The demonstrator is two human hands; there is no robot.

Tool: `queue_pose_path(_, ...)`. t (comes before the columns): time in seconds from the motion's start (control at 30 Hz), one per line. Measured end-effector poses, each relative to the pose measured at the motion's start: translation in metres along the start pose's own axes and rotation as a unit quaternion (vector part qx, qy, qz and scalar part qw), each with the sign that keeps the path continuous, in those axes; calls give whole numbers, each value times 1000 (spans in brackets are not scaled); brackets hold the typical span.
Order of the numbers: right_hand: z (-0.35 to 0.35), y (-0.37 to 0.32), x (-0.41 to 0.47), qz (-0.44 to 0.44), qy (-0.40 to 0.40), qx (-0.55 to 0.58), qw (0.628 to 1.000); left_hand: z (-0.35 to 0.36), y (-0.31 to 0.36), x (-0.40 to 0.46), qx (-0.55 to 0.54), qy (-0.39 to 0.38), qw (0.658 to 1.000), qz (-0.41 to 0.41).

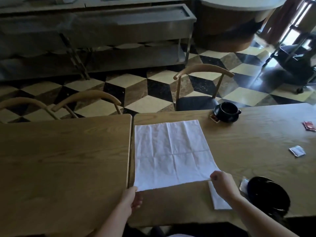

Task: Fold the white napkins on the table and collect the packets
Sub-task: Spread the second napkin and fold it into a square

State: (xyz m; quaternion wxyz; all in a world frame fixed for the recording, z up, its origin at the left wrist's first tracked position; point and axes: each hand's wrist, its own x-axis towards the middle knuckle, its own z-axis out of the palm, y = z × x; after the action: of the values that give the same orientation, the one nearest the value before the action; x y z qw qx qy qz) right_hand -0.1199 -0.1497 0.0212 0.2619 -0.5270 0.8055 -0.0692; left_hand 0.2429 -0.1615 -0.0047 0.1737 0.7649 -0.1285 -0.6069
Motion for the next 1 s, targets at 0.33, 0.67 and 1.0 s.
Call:
queue_pose_path(0.33, 9, 20, -32, -60, -23, -81, 995, -11, -12, -18, -131, 18, 989, 72)
queue_pose_path(0.67, -17, -2, -19, -73, -14, -146, 986, -26, 16, -18, -148, 10, 973, 179)
queue_pose_path(1.0, -76, -36, 16, -58, 88, -26, 994, -23, 87, -21, -153, -85, 949, 261)
